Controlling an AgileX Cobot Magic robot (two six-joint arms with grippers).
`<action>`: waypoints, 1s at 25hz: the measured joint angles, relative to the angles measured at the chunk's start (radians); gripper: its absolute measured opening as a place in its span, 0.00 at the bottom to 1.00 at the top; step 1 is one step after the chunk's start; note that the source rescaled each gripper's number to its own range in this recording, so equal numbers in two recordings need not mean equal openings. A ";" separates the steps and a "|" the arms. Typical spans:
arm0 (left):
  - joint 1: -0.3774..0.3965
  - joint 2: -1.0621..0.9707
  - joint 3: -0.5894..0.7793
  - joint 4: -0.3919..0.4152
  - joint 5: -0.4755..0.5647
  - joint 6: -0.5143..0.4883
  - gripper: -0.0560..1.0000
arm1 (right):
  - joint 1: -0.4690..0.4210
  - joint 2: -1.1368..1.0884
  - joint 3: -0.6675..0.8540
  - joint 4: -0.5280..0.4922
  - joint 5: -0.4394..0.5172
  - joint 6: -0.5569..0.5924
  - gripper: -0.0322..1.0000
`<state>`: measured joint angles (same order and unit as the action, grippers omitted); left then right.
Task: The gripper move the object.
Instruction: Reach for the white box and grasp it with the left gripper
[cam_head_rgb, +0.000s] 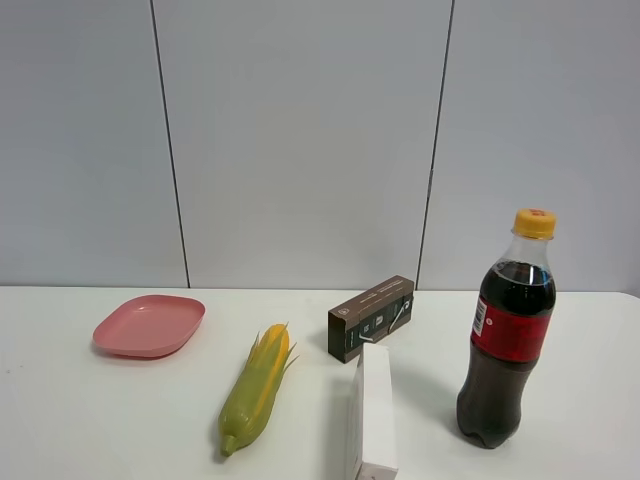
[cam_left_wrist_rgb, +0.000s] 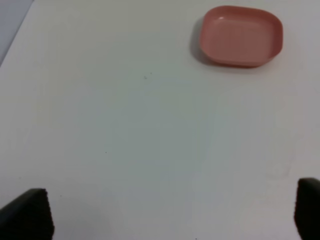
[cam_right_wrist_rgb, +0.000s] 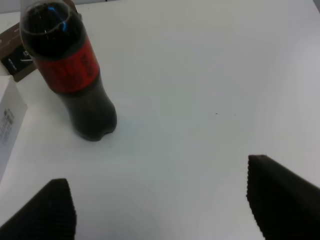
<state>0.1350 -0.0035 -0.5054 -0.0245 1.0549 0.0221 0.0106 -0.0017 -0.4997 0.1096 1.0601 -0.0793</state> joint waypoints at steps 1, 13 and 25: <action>0.000 0.000 0.000 0.000 0.000 0.000 0.98 | 0.000 0.000 0.000 0.000 0.000 0.000 1.00; 0.000 0.000 -0.012 -0.267 -0.153 0.040 0.98 | 0.000 0.000 0.000 0.000 0.000 0.000 1.00; 0.000 0.074 -0.013 -0.396 -0.272 0.179 0.98 | 0.000 0.000 0.000 0.001 0.000 0.000 1.00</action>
<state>0.1350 0.0710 -0.5184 -0.4208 0.7829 0.2011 0.0106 -0.0017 -0.4997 0.1105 1.0601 -0.0793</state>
